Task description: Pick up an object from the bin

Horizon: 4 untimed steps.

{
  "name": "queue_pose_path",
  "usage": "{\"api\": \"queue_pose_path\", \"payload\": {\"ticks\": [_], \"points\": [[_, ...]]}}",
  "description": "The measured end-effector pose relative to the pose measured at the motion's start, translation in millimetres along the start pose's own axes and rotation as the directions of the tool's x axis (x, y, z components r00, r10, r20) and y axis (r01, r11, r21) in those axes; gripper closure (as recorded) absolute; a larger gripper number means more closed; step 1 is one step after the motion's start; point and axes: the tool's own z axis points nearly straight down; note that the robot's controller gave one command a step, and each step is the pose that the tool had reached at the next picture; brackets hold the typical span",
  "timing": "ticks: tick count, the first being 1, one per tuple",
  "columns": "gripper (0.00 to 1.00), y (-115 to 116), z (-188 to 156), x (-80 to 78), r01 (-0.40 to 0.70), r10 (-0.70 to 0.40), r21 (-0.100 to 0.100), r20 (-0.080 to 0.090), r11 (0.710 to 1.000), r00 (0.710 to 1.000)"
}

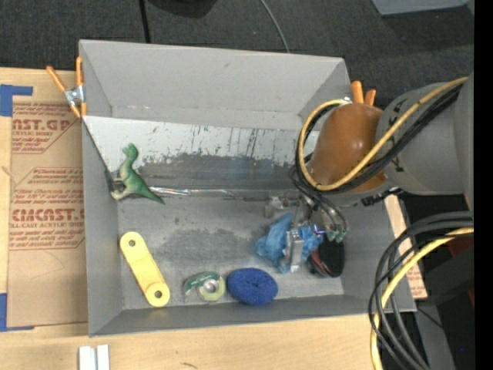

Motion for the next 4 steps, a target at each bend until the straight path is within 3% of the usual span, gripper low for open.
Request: {"api": "queue_pose_path", "payload": {"ticks": [1, 2, 4], "points": [[0.0, -48.5, 0.1, 3.3, 0.001, -0.001, 0.006, 0.002, 1.0, 1.0], [1.0, -67.1, 11.7, -14.6, 0.028, -0.028, -0.003, 0.001, 1.0, 1.0], [1.0, -72.8, 11.0, -17.4, -0.017, 0.017, -0.008, 0.0, 1.0, 1.0]]}}
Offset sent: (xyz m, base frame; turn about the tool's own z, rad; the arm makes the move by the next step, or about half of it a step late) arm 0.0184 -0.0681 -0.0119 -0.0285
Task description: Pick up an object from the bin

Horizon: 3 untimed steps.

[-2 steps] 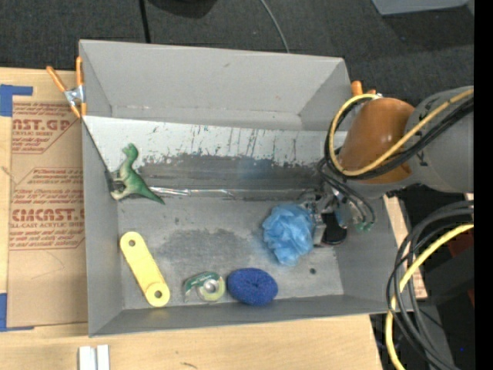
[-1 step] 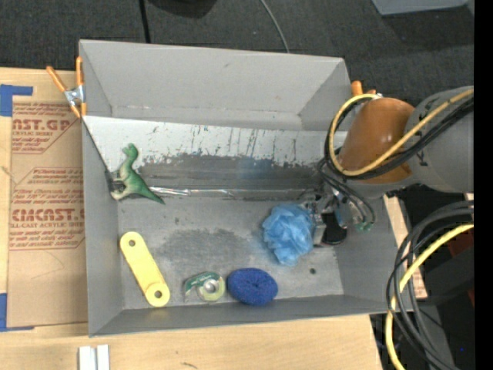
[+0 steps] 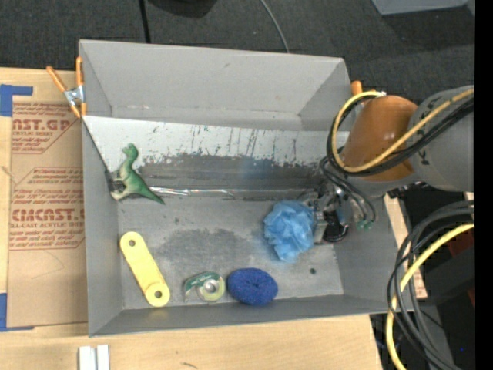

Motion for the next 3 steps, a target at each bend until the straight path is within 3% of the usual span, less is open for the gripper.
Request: {"api": "queue_pose_path", "payload": {"ticks": [1, 3], "points": [[1.0, -14.6, 0.2, -2.8, -0.204, 0.204, -0.001, 0.001, 0.979, 0.979], [1.0, -9.0, 0.7, 7.9, -0.375, 0.375, -0.003, 0.0, 0.927, 0.927]]}}
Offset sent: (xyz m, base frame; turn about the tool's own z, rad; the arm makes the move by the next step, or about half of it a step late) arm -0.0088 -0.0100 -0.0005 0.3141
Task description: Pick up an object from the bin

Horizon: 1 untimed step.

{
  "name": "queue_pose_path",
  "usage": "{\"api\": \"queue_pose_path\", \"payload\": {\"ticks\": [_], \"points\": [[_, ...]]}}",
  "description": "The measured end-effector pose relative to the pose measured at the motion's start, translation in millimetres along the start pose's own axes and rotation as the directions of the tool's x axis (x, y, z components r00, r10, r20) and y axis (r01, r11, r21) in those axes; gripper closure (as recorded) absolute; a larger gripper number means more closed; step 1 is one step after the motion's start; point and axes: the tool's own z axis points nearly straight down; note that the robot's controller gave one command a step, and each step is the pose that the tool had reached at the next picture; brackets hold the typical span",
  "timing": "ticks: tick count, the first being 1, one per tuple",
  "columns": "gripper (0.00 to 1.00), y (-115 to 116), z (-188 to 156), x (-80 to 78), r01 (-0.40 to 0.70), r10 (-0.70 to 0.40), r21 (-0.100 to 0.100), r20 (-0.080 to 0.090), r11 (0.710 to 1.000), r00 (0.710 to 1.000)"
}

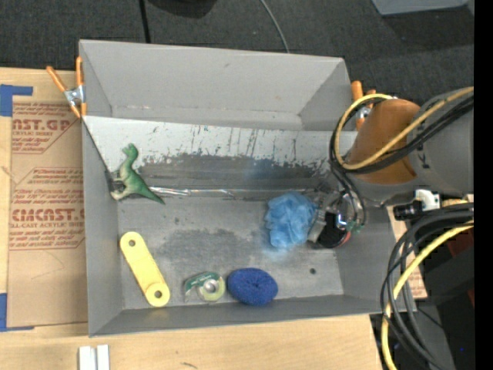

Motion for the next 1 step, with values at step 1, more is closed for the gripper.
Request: {"api": "queue_pose_path", "payload": {"ticks": [1], "points": [[1.0, 0.2, 0.1, 0.3, -0.114, 0.114, -0.001, 0.0, 0.993, 0.993]]}}
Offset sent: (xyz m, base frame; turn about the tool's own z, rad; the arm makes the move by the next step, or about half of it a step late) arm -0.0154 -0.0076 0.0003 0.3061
